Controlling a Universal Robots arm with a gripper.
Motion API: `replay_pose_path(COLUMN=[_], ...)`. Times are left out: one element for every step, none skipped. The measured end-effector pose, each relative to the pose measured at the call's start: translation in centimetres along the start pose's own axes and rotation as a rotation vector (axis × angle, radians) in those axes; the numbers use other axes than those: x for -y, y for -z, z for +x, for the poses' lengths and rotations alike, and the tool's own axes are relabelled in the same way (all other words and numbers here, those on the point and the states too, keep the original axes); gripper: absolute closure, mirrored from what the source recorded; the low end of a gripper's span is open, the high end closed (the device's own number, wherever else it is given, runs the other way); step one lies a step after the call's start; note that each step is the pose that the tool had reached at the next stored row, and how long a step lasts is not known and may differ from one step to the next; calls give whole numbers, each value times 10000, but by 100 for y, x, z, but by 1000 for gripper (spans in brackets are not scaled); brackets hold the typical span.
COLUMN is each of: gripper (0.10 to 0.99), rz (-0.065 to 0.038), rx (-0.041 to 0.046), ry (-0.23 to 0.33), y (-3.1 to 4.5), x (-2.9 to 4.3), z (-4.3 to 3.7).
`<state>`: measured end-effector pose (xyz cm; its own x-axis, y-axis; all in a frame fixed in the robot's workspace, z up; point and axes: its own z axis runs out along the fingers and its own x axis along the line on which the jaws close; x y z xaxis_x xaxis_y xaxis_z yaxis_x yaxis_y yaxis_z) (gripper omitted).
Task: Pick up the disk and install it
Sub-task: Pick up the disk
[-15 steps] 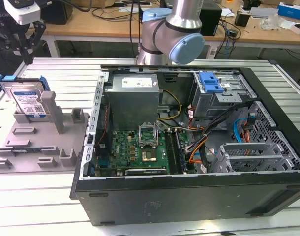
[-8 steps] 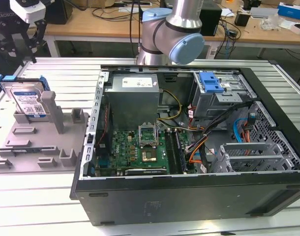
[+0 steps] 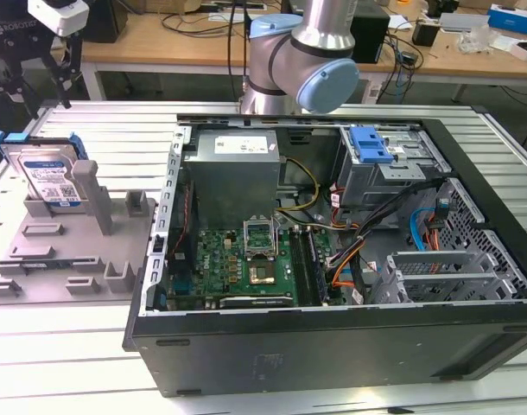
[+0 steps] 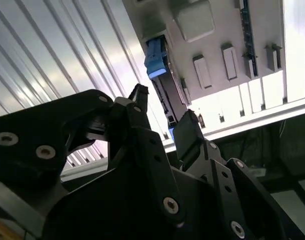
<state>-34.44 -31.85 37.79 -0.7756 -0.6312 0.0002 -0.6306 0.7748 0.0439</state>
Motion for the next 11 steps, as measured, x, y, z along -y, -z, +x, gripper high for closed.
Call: replay_pose_path(gripper=[604,604,604,604,604,604,604,604,604,604,604], rz=[8,15,19,28,39,49,67,92,106,121,174], rx=[5,-1,-18,-44,-71,-96,-115,-135,-144,-145,-115], ry=[141,457,737,1150,1580,1928,2189,2459,2612,2744,2949], y=[-1,0,1,0,-1,-2,-5,-8,-10,-11,-17], x=[-1,-1,-1,-1,-1,-1,-1,-1,-1,-1,-1], z=[0,1,2,1,1,1,1,1,1,1,1])
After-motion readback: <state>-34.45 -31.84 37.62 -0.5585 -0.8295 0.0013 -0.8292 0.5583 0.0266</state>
